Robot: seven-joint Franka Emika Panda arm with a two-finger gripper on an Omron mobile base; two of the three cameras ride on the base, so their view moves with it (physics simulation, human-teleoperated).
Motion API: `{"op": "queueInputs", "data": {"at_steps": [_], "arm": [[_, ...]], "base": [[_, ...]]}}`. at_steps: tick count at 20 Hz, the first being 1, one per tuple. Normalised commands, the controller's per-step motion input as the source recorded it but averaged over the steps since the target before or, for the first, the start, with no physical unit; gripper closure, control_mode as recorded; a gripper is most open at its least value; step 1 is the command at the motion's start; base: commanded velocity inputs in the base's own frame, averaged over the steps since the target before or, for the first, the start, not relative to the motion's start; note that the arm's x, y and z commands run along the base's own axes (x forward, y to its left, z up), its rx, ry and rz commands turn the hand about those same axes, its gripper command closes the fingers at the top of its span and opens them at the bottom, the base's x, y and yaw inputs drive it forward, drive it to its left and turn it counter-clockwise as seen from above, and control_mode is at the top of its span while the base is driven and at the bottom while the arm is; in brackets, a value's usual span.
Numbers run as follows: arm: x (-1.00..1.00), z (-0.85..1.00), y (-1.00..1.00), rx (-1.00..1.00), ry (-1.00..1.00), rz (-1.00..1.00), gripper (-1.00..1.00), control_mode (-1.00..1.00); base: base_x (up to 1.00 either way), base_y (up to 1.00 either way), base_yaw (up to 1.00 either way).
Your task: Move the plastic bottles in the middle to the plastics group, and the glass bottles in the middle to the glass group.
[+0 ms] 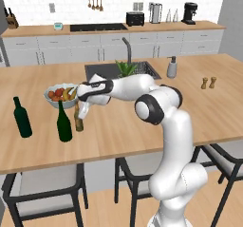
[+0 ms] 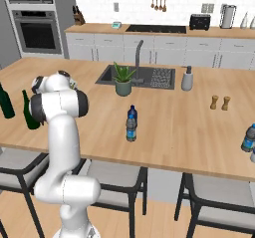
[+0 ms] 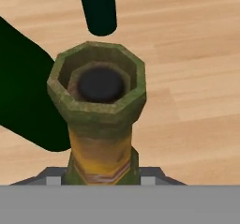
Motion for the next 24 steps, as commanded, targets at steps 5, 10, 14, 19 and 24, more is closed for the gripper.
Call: {"op": "queueInputs", "data": {"at_steps": [5, 10, 14, 19, 24], "arm": [[0.00, 0.00, 0.00, 0.00, 0.00, 0.00, -1.00, -1.00], [0.00, 0.00, 0.00, 0.00, 0.00, 0.00, -1.00, -1.00], [0.00, 0.00, 0.00, 0.00, 0.00, 0.00, -1.00, -1.00], [0.00, 0.03, 0.00, 0.00, 0.00, 0.00, -1.00, -1.00], [-0.06, 0.14, -0.04, 0.00, -0.03, 0.00, -1.00, -1.00]], "base": [[0.00, 0.00, 0.00], [0.00, 0.00, 0.00], [0.00, 0.00, 0.00], [0.00, 0.00, 0.00], [0.00, 0.00, 0.00]]}}
